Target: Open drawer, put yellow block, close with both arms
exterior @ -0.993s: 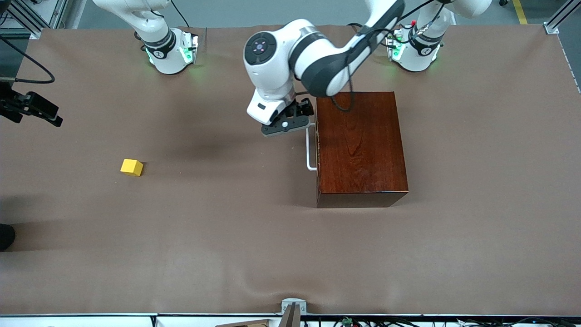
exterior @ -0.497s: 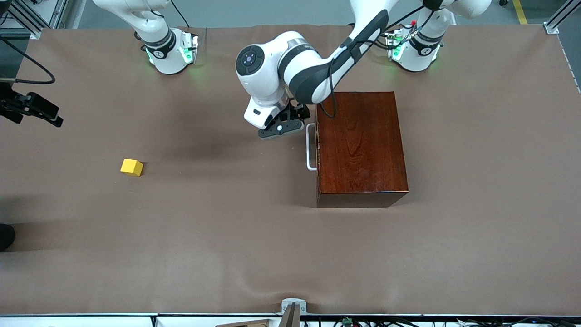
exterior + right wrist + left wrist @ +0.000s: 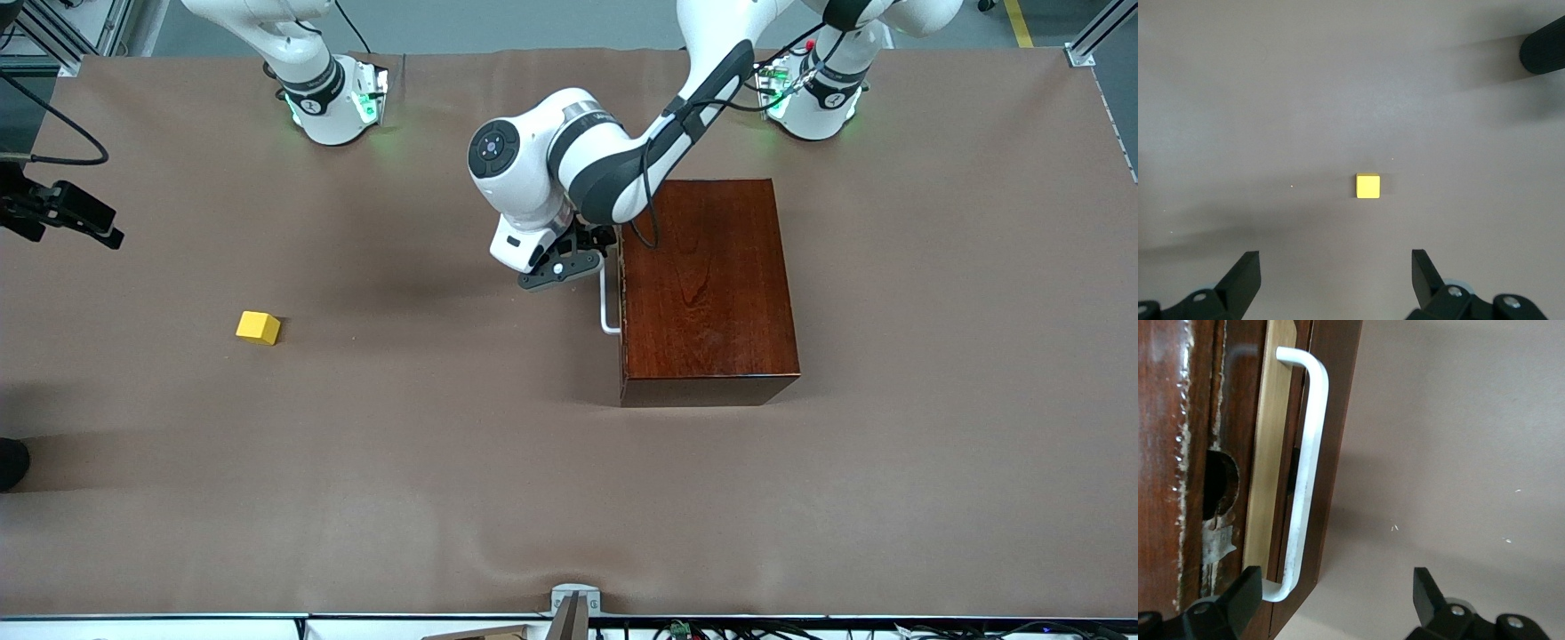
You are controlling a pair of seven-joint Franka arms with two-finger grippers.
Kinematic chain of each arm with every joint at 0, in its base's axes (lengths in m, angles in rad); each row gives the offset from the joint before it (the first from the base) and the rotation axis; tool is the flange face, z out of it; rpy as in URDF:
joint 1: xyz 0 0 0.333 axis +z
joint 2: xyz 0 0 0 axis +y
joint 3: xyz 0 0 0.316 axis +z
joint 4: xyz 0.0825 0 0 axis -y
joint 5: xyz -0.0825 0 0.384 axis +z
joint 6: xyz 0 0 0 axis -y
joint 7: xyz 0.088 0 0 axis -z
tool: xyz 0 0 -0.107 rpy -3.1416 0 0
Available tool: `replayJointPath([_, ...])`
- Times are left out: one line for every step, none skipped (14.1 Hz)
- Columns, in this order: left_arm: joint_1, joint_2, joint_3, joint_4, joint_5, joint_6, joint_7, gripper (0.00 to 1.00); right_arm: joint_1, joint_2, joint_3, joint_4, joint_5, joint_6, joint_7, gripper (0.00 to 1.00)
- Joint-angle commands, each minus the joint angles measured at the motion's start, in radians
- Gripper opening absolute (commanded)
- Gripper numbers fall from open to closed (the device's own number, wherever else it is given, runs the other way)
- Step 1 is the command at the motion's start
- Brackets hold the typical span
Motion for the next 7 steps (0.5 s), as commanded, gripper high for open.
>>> replayJointPath([-0.005, 0.029, 0.003, 0.028, 0.035, -0.025, -0.018, 1.00, 0.005, 0.007, -0.002, 0.013, 0.001, -0.003, 0.007, 1.00])
replayJointPath([-0.004, 0.029, 0.015, 0.029, 0.035, -0.025, -0.017, 1.00, 0.005, 0.007, -0.002, 0.011, 0.001, -0.003, 0.007, 1.00])
replayJointPath([-0.008, 0.029, 0.040, 0.031, 0.034, -0.024, -0.013, 1.00, 0.005, 0.007, -0.002, 0.011, 0.001, -0.003, 0.007, 1.00])
replayJointPath([-0.010, 0.031, 0.049, 0.029, 0.034, -0.024, -0.009, 1.00, 0.005, 0.007, -0.002, 0.011, 0.001, -0.005, 0.007, 1.00])
replayJointPath([-0.007, 0.031, 0.051, 0.029, 0.035, -0.024, -0.004, 1.00, 0.005, 0.007, -0.002, 0.013, 0.001, -0.005, 0.009, 1.00])
replayJointPath([-0.005, 0.037, 0.051, 0.029, 0.037, -0.022, 0.000, 1.00, 0.005, 0.007, -0.002, 0.011, 0.001, -0.003, 0.009, 1.00])
replayJointPath([-0.005, 0.046, 0.051, 0.031, 0.048, -0.018, 0.017, 1.00, 0.005, 0.007, -0.002, 0.011, 0.001, -0.005, 0.007, 1.00])
